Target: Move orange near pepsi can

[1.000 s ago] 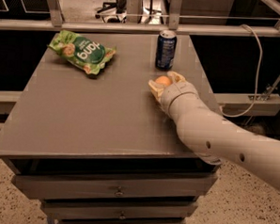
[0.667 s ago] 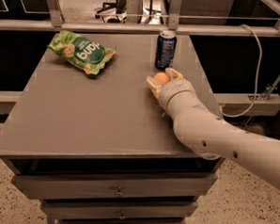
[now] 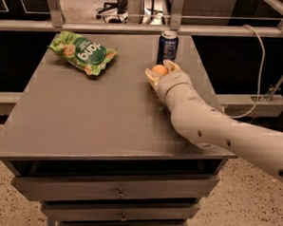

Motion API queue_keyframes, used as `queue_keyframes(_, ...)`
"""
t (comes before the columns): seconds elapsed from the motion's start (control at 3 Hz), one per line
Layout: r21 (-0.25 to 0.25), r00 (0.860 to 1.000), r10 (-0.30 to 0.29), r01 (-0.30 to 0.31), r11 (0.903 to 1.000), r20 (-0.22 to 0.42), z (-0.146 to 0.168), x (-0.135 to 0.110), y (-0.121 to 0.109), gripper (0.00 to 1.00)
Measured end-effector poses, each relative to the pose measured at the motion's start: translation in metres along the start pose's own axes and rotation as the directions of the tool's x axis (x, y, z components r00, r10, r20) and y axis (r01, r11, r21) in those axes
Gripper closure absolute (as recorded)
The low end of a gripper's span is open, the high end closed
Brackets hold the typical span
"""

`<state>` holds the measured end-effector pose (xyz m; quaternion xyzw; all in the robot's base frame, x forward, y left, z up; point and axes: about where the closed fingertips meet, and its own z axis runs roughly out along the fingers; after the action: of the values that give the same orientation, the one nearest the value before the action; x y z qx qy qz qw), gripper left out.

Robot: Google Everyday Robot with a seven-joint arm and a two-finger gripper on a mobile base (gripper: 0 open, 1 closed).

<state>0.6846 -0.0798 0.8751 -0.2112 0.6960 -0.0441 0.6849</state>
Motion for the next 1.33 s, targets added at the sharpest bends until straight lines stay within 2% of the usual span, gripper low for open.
queue_keyframes(0.33,0.009,0.999,-0.024,0.025,0.9997,-0.031,0.008,0.007,-0.002,0.84)
queue_keyframes(0.67,0.019,0.998,-0.026,0.027,0.9994,-0.061,0.011,0.016,-0.004,0.6)
queue_keyframes(1.0,0.041,0.996,-0.029,0.033,0.9986,-0.086,0.013,0.023,-0.004,0.29)
queue_keyframes(1.33,0.055,0.995,-0.027,0.032,0.998,-0.095,0.013,0.025,-0.003,0.06)
